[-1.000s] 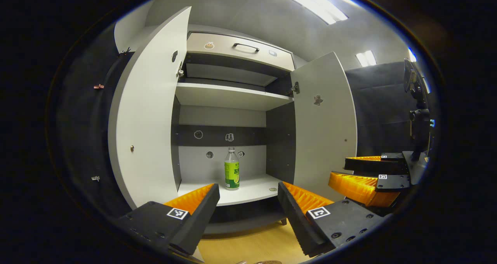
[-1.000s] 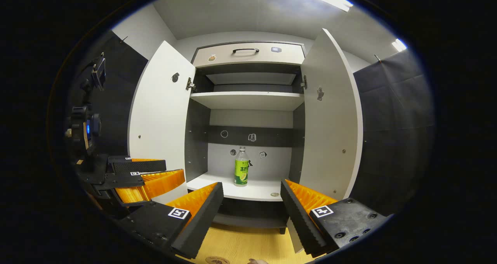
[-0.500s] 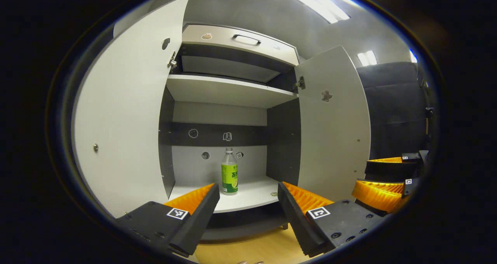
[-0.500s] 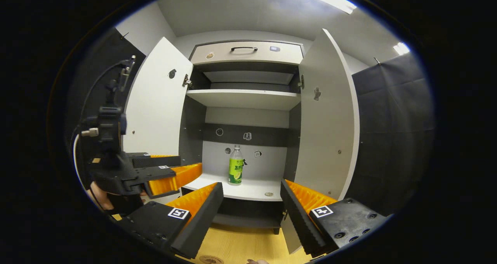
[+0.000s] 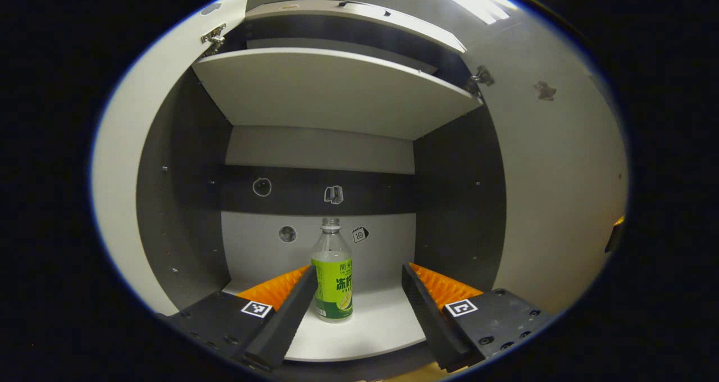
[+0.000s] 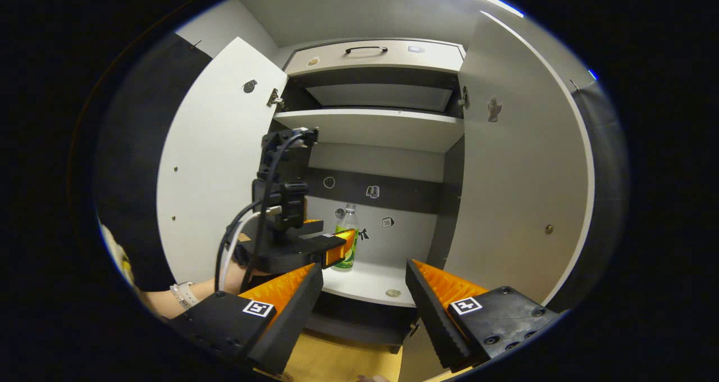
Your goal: Grasp the bottle in the cabinet with the left hand and place it on the coaster, then close the right door with the right hand and the left door with the left hand.
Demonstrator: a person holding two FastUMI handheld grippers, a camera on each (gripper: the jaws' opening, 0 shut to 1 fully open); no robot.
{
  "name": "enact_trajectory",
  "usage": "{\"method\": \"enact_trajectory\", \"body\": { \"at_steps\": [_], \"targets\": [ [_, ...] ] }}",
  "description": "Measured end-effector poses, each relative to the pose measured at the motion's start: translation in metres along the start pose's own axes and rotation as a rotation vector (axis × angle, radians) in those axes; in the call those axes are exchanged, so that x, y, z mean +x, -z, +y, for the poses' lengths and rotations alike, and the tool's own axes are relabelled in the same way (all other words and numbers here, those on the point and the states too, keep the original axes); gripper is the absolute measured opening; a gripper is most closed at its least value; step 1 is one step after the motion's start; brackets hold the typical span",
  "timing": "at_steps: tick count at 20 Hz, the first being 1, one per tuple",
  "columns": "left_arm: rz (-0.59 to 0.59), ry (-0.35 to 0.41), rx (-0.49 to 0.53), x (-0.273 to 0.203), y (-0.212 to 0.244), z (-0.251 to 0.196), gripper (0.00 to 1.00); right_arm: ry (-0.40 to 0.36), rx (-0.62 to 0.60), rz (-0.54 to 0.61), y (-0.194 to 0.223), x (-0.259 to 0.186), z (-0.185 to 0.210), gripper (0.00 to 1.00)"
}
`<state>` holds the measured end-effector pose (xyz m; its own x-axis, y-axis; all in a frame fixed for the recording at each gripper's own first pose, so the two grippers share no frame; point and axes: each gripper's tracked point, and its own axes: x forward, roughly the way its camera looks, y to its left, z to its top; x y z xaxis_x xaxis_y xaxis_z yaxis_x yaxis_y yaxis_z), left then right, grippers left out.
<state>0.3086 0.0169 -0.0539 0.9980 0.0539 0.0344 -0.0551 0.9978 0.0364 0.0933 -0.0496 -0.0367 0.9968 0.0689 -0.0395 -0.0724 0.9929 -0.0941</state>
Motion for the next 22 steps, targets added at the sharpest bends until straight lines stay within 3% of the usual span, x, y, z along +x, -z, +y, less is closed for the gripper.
{"method": "enact_trajectory", "body": {
  "at_steps": [10, 16, 22],
  "targets": [
    [0.032, -0.095, 0.016, 0.076, 0.031, 0.034, 0.95, -0.078, 0.031, 0.010, 0.014, 0.042, 0.001, 0.98],
    [0.040, -0.087, 0.017, 0.103, 0.040, 0.038, 0.95, -0.075, 0.036, 0.032, 0.023, 0.055, -0.003, 0.98],
    [0.034, -0.076, -0.013, 0.111, 0.041, 0.040, 0.79, -0.051, 0.043, 0.044, 0.026, 0.061, -0.009, 0.98]
  ]
}}
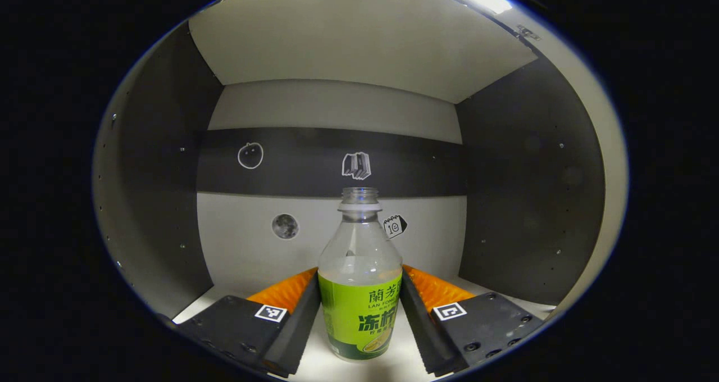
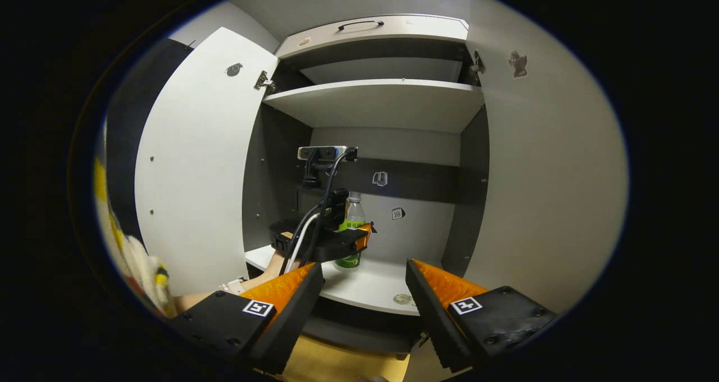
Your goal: Grasp the bottle in the cabinet with the left hand and place it on the coaster, then close the right door with the right hand and the left door with the left hand.
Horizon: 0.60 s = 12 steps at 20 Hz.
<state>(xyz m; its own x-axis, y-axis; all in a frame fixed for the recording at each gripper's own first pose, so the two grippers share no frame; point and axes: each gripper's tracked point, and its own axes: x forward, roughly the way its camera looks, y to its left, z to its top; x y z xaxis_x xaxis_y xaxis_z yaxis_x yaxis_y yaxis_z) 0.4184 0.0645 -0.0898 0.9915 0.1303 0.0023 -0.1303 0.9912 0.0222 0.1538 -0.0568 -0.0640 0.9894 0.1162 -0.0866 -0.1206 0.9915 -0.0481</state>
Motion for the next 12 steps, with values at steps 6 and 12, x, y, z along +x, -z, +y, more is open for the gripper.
{"method": "enact_trajectory", "body": {
  "at_steps": [6, 12],
  "targets": [
    [-0.050, 0.032, -0.021, -0.031, -0.033, -0.001, 0.77, 0.022, -0.003, -0.015, -0.005, -0.003, 0.001, 0.98],
    [-0.080, 0.098, -0.019, -0.133, -0.062, -0.012, 0.77, 0.117, -0.029, -0.049, -0.016, -0.026, -0.013, 0.98]
  ]
}}
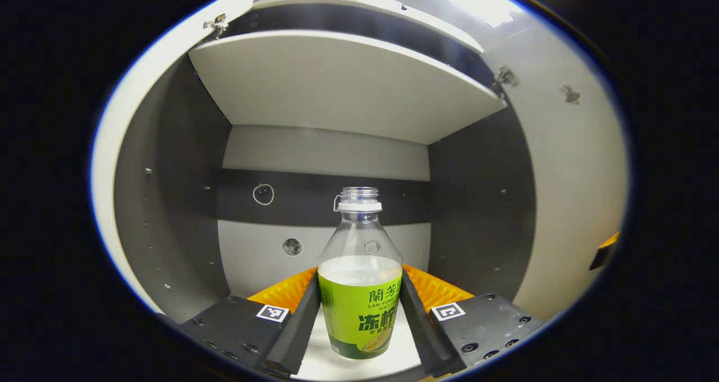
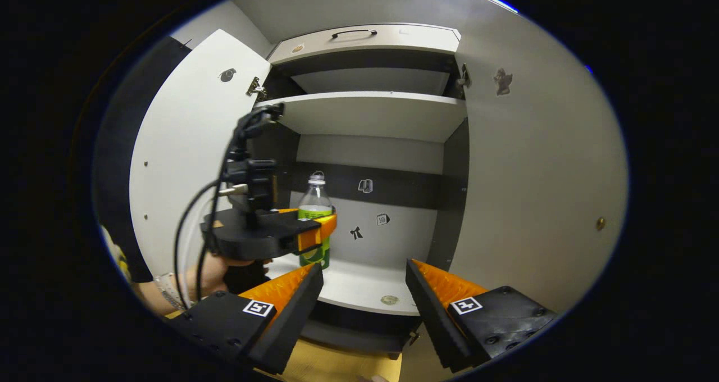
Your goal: Grasp the bottle in the cabinet with the left hand and place it on the coaster, then close the right door with the right hand and the left door with the left hand.
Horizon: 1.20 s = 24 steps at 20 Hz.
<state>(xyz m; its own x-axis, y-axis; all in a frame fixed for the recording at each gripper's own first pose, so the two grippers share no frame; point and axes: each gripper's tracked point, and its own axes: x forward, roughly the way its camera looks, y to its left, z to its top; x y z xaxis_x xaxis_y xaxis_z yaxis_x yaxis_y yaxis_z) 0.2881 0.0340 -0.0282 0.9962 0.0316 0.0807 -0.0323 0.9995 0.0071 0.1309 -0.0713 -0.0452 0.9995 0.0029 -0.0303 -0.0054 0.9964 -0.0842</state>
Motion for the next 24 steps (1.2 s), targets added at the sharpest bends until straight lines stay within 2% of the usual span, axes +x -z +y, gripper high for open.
{"method": "enact_trajectory", "body": {
  "at_steps": [3, 5, 7, 11, 14, 17, 21, 24],
  "targets": [
    [0.010, 0.003, 0.029, -0.057, -0.004, -0.005, 0.77, 0.051, -0.011, 0.002, -0.001, -0.021, -0.004, 0.98],
    [0.014, 0.035, 0.005, -0.094, -0.002, -0.018, 0.77, 0.095, -0.028, -0.001, -0.005, -0.038, -0.007, 0.98],
    [0.049, 0.074, -0.031, -0.132, 0.013, -0.034, 0.78, 0.139, -0.050, 0.003, -0.005, -0.059, -0.007, 0.98],
    [0.095, 0.084, -0.080, -0.209, 0.057, -0.052, 0.77, 0.220, -0.085, -0.011, -0.010, -0.101, -0.006, 0.98],
    [0.122, 0.066, -0.105, -0.260, 0.099, -0.068, 0.77, 0.212, -0.070, -0.026, -0.010, -0.119, 0.002, 0.98],
    [0.106, 0.036, -0.057, -0.294, 0.134, -0.085, 0.77, 0.197, -0.056, -0.039, 0.000, -0.122, -0.003, 0.98],
    [0.090, 0.011, -0.029, -0.313, 0.177, -0.109, 0.77, 0.197, -0.010, 0.014, 0.042, -0.122, -0.022, 0.98],
    [0.129, -0.044, -0.048, -0.321, 0.223, -0.107, 0.78, 0.189, 0.001, 0.036, 0.070, -0.128, -0.029, 0.98]
  ]
}}
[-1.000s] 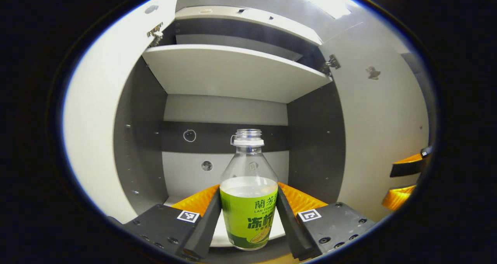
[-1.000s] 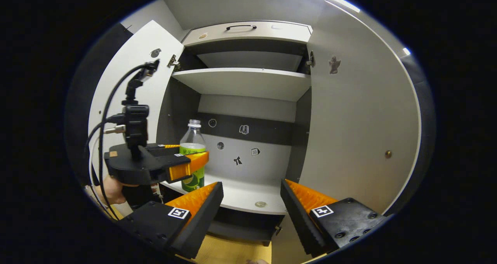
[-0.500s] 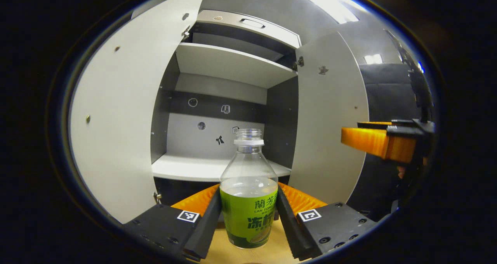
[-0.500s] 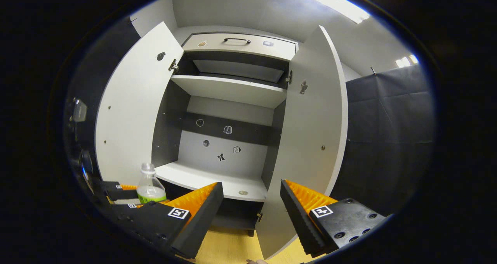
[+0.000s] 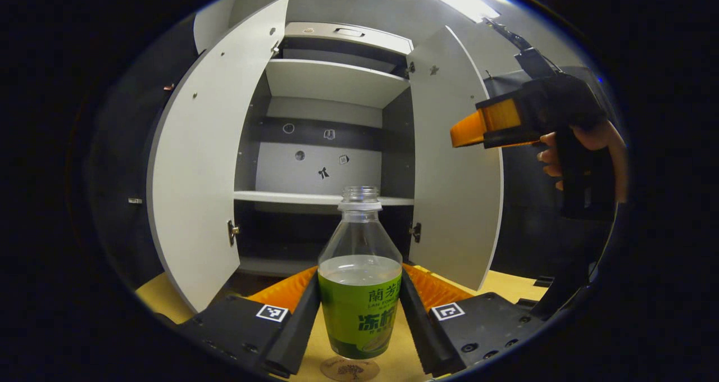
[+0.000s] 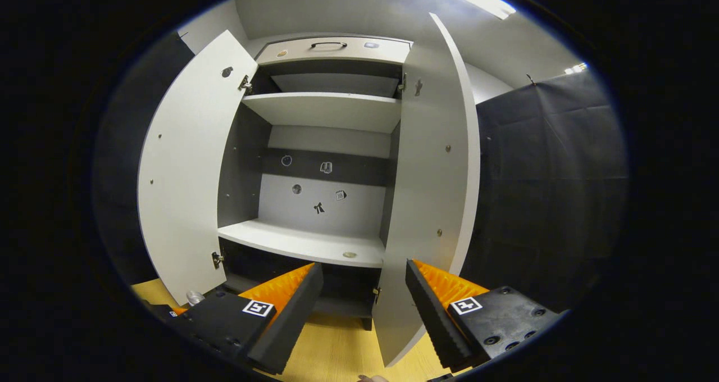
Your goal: Grasp the bottle in the cabinet with the left hand and place it on the coaster, then close the right door with the right hand and the left door with the left hand.
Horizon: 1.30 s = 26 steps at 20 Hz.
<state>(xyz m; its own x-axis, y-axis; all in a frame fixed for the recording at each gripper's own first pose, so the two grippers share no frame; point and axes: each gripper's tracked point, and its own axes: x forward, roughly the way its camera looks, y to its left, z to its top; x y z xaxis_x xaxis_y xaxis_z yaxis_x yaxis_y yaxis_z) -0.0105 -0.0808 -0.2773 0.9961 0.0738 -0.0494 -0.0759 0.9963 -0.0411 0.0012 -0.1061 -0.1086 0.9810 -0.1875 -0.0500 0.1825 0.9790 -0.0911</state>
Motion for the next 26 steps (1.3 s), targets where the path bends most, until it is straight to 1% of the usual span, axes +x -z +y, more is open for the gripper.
{"method": "enact_trajectory", "body": {
  "at_steps": [4, 7, 10, 13, 15, 17, 23, 26],
  "targets": [
    [0.002, -0.066, 0.005, -0.006, 0.044, 0.012, 0.77, -0.008, -0.006, 0.009, 0.026, -0.009, 0.000, 0.98],
    [-0.006, -0.094, -0.008, -0.007, 0.063, 0.019, 0.78, -0.030, -0.002, 0.031, 0.044, -0.017, 0.009, 0.98],
    [0.007, -0.095, -0.016, -0.003, 0.079, 0.021, 0.78, -0.062, -0.027, 0.068, 0.062, -0.024, 0.019, 0.98],
    [0.019, -0.091, -0.016, 0.000, 0.090, 0.022, 0.78, -0.089, -0.016, 0.063, 0.062, -0.031, 0.026, 0.98],
    [0.034, -0.073, -0.023, 0.002, 0.097, 0.016, 0.78, -0.082, 0.005, 0.058, 0.063, -0.032, 0.024, 0.98],
    [0.037, -0.069, 0.001, 0.002, 0.100, 0.015, 0.78, -0.078, 0.011, 0.062, 0.064, -0.031, 0.023, 0.98],
    [0.031, -0.053, 0.009, 0.006, 0.103, 0.011, 0.80, -0.106, -0.003, 0.075, 0.071, -0.029, 0.031, 0.98],
    [0.077, -0.050, 0.010, 0.003, 0.117, 0.009, 0.81, -0.116, -0.009, 0.086, 0.076, -0.028, 0.032, 0.98]
  ]
}}
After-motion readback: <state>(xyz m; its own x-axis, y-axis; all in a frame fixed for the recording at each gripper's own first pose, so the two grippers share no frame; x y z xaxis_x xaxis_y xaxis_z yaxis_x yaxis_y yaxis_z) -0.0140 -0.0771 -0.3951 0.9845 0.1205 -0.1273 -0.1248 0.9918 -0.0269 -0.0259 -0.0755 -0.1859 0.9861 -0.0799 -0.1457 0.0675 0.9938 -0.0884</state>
